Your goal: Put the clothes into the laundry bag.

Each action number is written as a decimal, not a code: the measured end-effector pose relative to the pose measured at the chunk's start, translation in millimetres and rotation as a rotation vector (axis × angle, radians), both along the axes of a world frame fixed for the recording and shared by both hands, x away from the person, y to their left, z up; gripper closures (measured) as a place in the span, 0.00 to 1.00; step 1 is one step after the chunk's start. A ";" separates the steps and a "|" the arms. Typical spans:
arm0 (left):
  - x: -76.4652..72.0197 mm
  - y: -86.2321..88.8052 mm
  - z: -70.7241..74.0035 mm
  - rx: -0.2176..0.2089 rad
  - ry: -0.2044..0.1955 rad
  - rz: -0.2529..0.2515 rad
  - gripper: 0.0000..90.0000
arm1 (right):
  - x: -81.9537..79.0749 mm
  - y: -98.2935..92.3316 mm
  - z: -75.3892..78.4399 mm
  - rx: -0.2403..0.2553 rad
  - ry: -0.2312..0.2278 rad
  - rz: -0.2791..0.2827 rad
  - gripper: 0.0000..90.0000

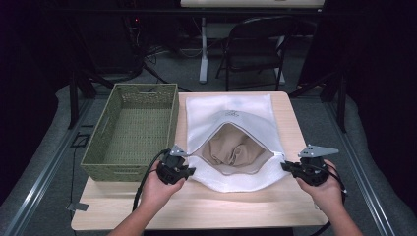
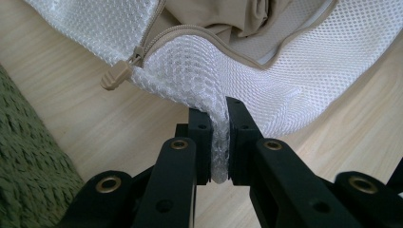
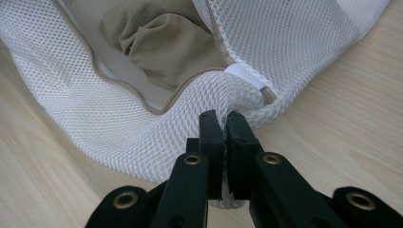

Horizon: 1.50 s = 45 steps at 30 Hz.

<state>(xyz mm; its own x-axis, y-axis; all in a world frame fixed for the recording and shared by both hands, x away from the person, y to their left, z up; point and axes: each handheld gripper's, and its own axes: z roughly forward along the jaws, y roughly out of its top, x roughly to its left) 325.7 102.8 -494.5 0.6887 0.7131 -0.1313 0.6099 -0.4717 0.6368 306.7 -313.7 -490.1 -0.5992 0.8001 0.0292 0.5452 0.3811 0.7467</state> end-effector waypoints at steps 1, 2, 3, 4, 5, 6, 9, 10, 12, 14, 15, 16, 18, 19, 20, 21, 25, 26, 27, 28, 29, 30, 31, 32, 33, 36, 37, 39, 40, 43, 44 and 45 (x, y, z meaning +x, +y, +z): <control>0.2 -0.1 1.0 0.006 -0.004 -0.004 0.92 | 0.4 0.1 0.5 0.002 -0.001 0.003 0.96; 0.5 -0.2 2.1 0.010 -0.001 -0.008 0.92 | 0.5 0.2 1.8 -0.003 -0.001 0.001 0.97; 0.7 -0.7 3.0 0.015 -0.006 -0.006 0.93 | 1.1 0.3 2.6 -0.002 -0.001 0.004 0.96; 1.1 -0.7 4.3 0.024 -0.013 -0.008 0.93 | 1.2 0.6 3.7 -0.006 -0.004 0.002 0.97; 1.5 -0.7 5.9 0.029 -0.016 -0.009 0.93 | 1.5 0.7 4.9 -0.010 -0.004 0.003 0.97; 2.1 -0.6 7.0 0.029 -0.019 -0.009 0.93 | 1.8 0.8 5.8 -0.010 -0.006 0.005 0.97; 4.0 0.5 10.9 0.040 -0.024 -0.009 0.93 | 3.0 0.7 9.7 -0.018 -0.010 0.006 0.96; 4.4 0.4 11.5 0.033 -0.022 -0.003 0.93 | 3.4 0.7 10.5 -0.013 -0.014 0.004 0.96; 6.1 1.5 13.7 0.036 -0.022 -0.008 0.93 | 4.3 0.3 12.9 -0.013 -0.014 0.005 0.96; 7.4 2.2 15.0 0.034 -0.022 -0.008 0.93 | 5.3 -0.1 14.4 -0.009 -0.016 0.004 0.96; 8.5 2.6 15.9 0.027 -0.019 -0.006 0.93 | 5.8 -0.3 15.2 -0.007 -0.010 0.004 0.96; 9.6 3.4 16.9 0.030 -0.016 -0.008 0.93 | 6.5 -0.5 15.6 -0.003 -0.012 0.003 0.96; 11.8 5.0 18.3 0.013 -0.009 -0.005 0.93 | 7.2 -1.3 17.0 -0.003 -0.011 0.003 0.96; 12.5 5.7 19.0 0.011 -0.005 -0.002 0.93 | 7.7 -1.4 17.4 0.006 -0.006 0.003 0.96; 13.4 6.5 19.6 0.009 -0.009 0.001 0.93 | 8.1 -1.8 17.9 0.009 -0.004 0.004 0.96; 14.5 7.6 20.3 0.006 -0.010 0.003 0.93 | 8.8 -2.6 18.6 0.005 -0.001 0.010 0.96; 16.3 9.6 23.5 0.011 -0.016 0.009 0.93 | 10.5 -3.9 22.1 -0.003 -0.005 0.007 0.96; 16.6 9.9 24.9 0.015 -0.020 0.010 0.93 | 10.9 -4.4 23.2 -0.001 -0.006 0.007 0.96; 16.8 10.0 26.2 0.018 -0.022 0.011 0.93 | 11.3 -4.9 24.7 -0.007 -0.004 0.009 0.96; 17.2 10.1 27.5 0.019 -0.025 0.012 0.93 | 11.6 -5.3 25.9 -0.007 -0.006 0.009 0.96; 17.6 10.3 29.1 0.028 -0.029 0.014 0.94 | 12.1 -5.7 27.1 -0.012 -0.010 0.009 0.96; 18.3 10.7 30.4 0.027 -0.031 0.013 0.94 | 12.5 -5.9 28.1 -0.009 -0.011 0.009 0.96; 19.1 11.1 31.8 0.026 -0.033 0.017 0.94 | 13.1 -6.6 29.6 -0.017 -0.012 0.012 0.96; 20.1 11.9 33.0 0.024 -0.035 0.019 0.94 | 13.5 -7.0 30.9 -0.020 -0.012 0.009 0.96; 21.0 12.7 34.2 0.024 -0.034 0.021 0.94 | 14.2 -7.4 31.8 -0.017 -0.016 0.008 0.96; 22.9 13.9 36.7 0.019 -0.026 0.024 0.94 | 15.7 -8.6 35.1 -0.020 -0.014 0.008 0.96; 23.6 14.3 37.4 0.022 -0.028 0.017 0.94 | 16.0 -8.6 35.5 -0.017 -0.015 0.007 0.97; 24.1 14.2 38.9 0.026 -0.026 0.016 0.94 | 16.5 -8.7 37.3 -0.025 -0.014 0.011 0.96; 24.4 14.1 39.9 0.032 -0.027 0.014 0.94 | 16.6 -8.4 38.0 -0.027 -0.016 0.009 0.96; 25.2 13.7 43.4 0.036 -0.031 0.013 0.94 | 17.2 -7.9 40.6 -0.032 -0.018 0.014 0.96; 25.5 13.5 44.8 0.040 -0.031 0.012 0.94 | 17.4 -7.7 41.1 -0.029 -0.019 0.014 0.96; 25.9 13.5 46.2 0.043 -0.032 0.011 0.94 | 17.6 -7.8 42.5 -0.036 -0.019 0.014 0.96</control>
